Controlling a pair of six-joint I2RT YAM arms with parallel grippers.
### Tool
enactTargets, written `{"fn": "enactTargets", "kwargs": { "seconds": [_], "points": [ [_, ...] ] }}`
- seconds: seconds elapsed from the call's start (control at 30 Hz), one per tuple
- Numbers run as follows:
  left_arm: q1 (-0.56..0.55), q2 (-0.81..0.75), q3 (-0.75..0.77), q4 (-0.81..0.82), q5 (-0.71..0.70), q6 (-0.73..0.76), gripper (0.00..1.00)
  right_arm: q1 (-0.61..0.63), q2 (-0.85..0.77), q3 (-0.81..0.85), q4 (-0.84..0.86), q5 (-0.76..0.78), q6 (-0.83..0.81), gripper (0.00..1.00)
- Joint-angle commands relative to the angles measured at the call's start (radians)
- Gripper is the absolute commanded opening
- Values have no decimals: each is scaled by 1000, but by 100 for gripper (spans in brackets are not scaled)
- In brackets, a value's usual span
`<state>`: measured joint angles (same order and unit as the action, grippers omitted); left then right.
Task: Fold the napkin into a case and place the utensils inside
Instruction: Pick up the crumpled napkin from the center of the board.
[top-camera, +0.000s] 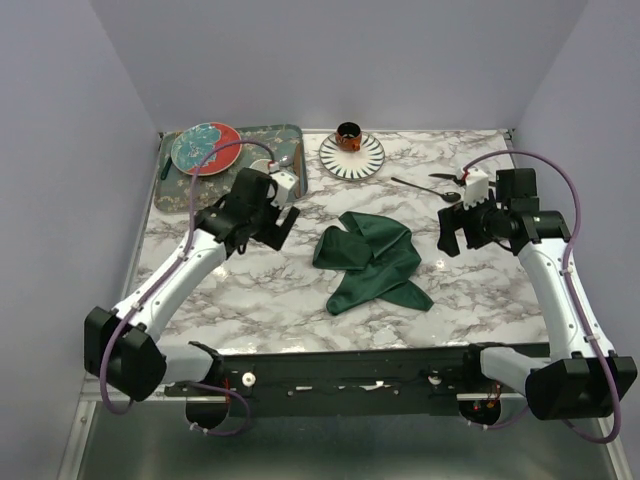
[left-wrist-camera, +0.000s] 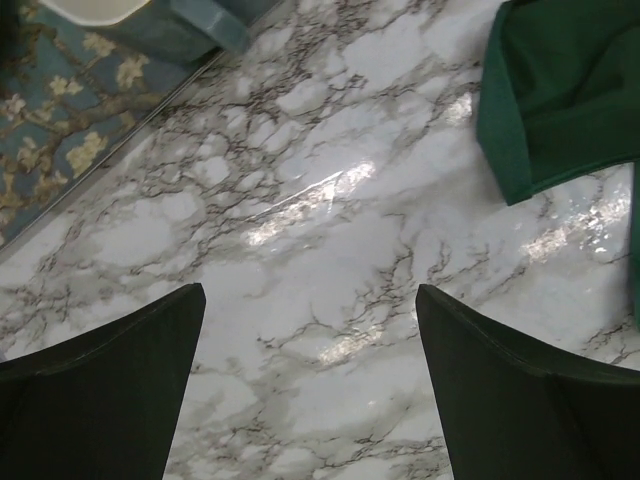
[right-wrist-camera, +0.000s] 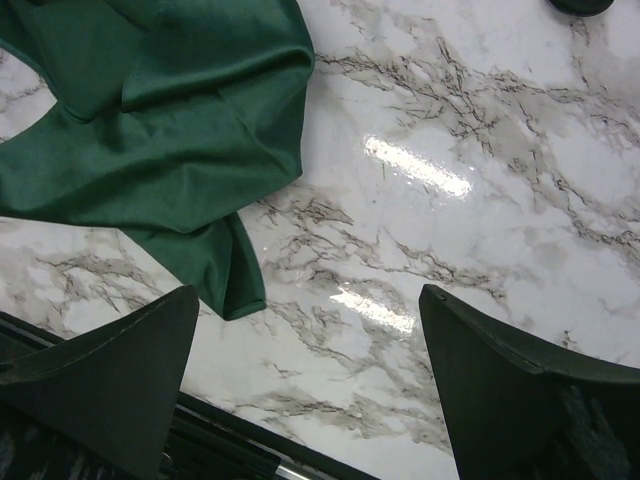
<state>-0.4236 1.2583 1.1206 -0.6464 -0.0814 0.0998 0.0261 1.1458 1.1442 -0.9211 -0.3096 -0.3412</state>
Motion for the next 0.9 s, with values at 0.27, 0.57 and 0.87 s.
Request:
{"fn": "enactTargets", "kwargs": {
  "seconds": [0.27,0.57,0.87],
  "points": [
    [-374,254,18,99,-135,-38,89,1,-11,-6,-8,64,13,100],
    [-448,415,56,168,-242,-34,81,1,12,11,-15,86,1,100],
    [-438,504,62,191,-322,9,49,1,28,5,-15,40,-1,100]
  ]
}}
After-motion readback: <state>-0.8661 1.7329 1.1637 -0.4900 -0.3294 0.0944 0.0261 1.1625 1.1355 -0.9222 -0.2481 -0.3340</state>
